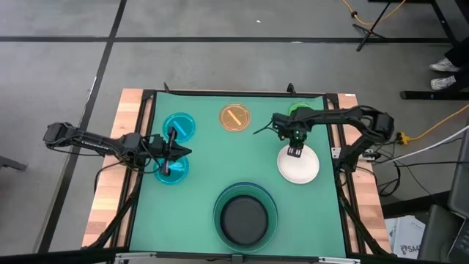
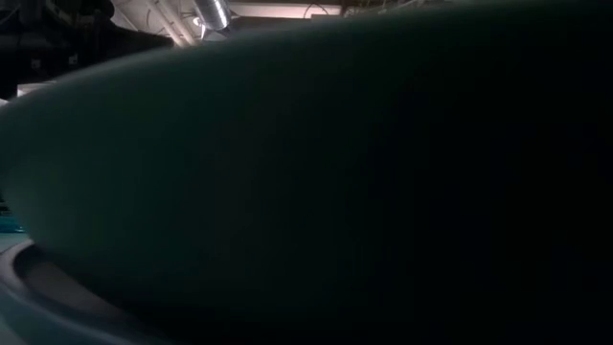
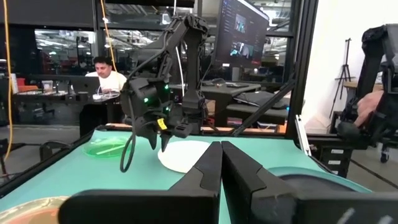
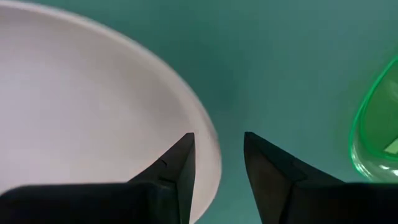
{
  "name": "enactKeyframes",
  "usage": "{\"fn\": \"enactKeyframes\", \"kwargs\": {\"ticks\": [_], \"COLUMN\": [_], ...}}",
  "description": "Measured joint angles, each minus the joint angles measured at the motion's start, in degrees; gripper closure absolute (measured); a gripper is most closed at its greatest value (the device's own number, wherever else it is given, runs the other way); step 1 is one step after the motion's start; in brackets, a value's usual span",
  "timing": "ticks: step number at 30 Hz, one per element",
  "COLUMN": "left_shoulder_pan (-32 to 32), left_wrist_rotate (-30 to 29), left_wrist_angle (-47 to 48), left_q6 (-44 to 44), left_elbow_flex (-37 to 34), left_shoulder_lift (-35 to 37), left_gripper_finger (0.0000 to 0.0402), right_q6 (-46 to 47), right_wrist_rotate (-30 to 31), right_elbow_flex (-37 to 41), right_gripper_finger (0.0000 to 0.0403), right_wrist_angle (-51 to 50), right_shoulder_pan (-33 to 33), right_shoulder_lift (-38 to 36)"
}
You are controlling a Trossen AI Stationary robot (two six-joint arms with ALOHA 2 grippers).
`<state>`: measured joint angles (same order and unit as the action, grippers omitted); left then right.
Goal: Stack plastic plates
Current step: Stack the white plate on top of the black plate
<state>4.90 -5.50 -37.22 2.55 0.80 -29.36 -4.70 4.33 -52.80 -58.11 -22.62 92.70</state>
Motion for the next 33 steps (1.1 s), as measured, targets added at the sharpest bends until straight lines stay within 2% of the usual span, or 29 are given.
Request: {"fn": "enactKeyframes", "kwargs": {"ticks": [5,12,15,18,25,33], "left_shoulder_pan": [0.01,0.0,-0.01,0.0,0.01,0.01], "left_wrist_rotate": [-0.91,-2.14,-2.14,-2.17,-2.8,-2.78], "left_wrist_angle": [0.65,0.88,1.0,1.0,0.89,0.82], "left_q6": [-0.18,-0.2,-0.18,-0.19,-0.18,-0.18], "left_elbow_flex": [0.0,0.0,0.0,0.0,0.0,0.0], "left_shoulder_lift": [0.0,0.0,0.0,0.0,0.0,0.0], "left_gripper_finger": [0.0398,0.0398,0.0398,0.0398,0.0398,0.0398], "right_q6": [-0.38,-3.29,-3.35,-3.22,-2.93,-1.06], "right_wrist_rotate": [-2.48,-2.22,-4.6,-6.05,-8.18,-8.92], "right_elbow_flex": [0.0,0.0,-0.11,-0.28,-1.11,-4.59], "right_gripper_finger": [0.0275,0.0275,0.0278,0.0298,0.039,0.0397], "right_wrist_angle": [2.41,3.28,3.81,3.59,1.35,-0.92], "right_shoulder_pan": [-0.83,-0.72,-0.69,-0.72,-0.69,-0.65], "right_shoulder_lift": [0.5,3.16,5.03,6.23,6.59,6.89]}}
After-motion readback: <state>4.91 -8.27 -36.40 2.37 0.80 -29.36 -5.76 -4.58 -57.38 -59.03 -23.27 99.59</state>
